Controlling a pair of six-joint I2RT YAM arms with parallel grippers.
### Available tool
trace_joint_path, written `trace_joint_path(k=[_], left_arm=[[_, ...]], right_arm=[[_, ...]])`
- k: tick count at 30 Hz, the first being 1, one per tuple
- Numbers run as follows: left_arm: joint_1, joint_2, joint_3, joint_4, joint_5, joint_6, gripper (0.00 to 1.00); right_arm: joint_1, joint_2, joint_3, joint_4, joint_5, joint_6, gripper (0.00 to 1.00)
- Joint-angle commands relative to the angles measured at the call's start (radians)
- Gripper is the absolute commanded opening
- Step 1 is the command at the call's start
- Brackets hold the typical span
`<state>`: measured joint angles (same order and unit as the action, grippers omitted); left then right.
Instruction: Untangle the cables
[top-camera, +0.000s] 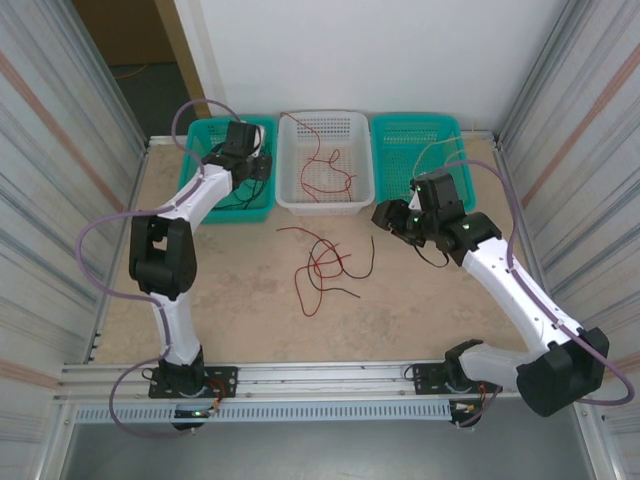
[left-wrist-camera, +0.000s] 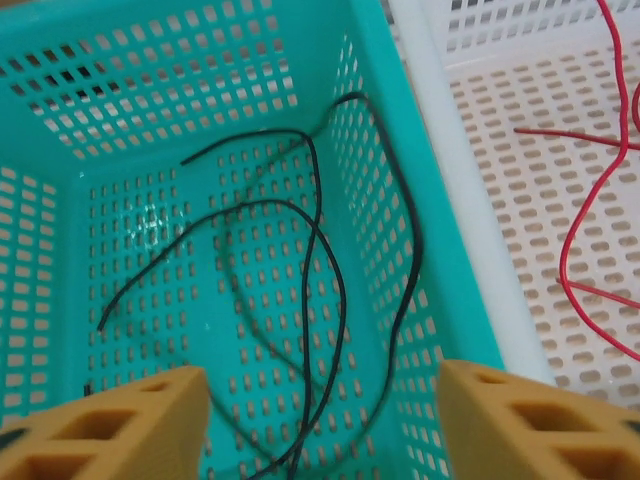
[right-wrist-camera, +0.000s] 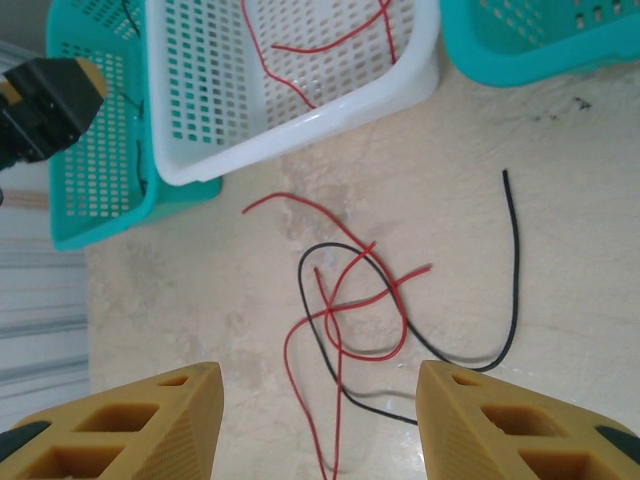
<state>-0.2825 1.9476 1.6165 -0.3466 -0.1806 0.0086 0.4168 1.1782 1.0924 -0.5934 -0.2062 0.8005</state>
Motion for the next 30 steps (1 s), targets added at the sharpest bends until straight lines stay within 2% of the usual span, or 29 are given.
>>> trace_joint_path(k=[1,4,7,9,12,16,19,23,26,30], left_arm=[[-0.036,-0.111,-0.037,0.012,-0.024,0.009,0.69],[-0.069,-0.191,-0.062,-0.022,-0.043,0.002,0.7],[-0.093,-0.296,-0.105,-0.076,-0.037,-0.063,0.67],[-0.11,-0.382,-0.157,-0.107,-0.005,-0.124,0.66],[-0.147,-0.545,-0.301,-0.1,0.114,-0.205,0.65],[-0.197,-0.746,-0.502,-0.126,0.228,-0.352,0.65],[-0.197,-0.874,-0.644,-0.155,0.323,-0.479,0.57],[-0.198,-1.023,-0.805,-0.151,0.359,-0.598,0.5],[-0.196,-1.077,-0.886,-0.124,0.368,-0.669,0.47],[-0.2,-1.057,-0.93,-0.08,0.41,-0.726,0.43]], right_arm=[[-0.01,0.016,-0.011,-0.05,0.019,-0.047,0.53],[-0.01,0.041,-0.019,-0.071,0.034,-0.059,0.55],[-0.009,0.083,-0.035,-0.083,0.041,-0.072,0.58],[-0.009,0.128,-0.035,-0.094,0.036,-0.083,0.58],[0.014,0.2,-0.033,-0.094,0.043,-0.1,0.58],[0.114,0.325,0.025,-0.114,0.076,-0.17,0.57],[0.194,0.448,0.11,-0.182,0.088,-0.214,0.53],[0.287,0.551,0.17,-0.208,0.134,-0.205,0.51],[0.315,0.596,0.172,-0.169,0.114,-0.166,0.49],[0.349,0.639,0.207,-0.181,0.121,-0.158,0.47]])
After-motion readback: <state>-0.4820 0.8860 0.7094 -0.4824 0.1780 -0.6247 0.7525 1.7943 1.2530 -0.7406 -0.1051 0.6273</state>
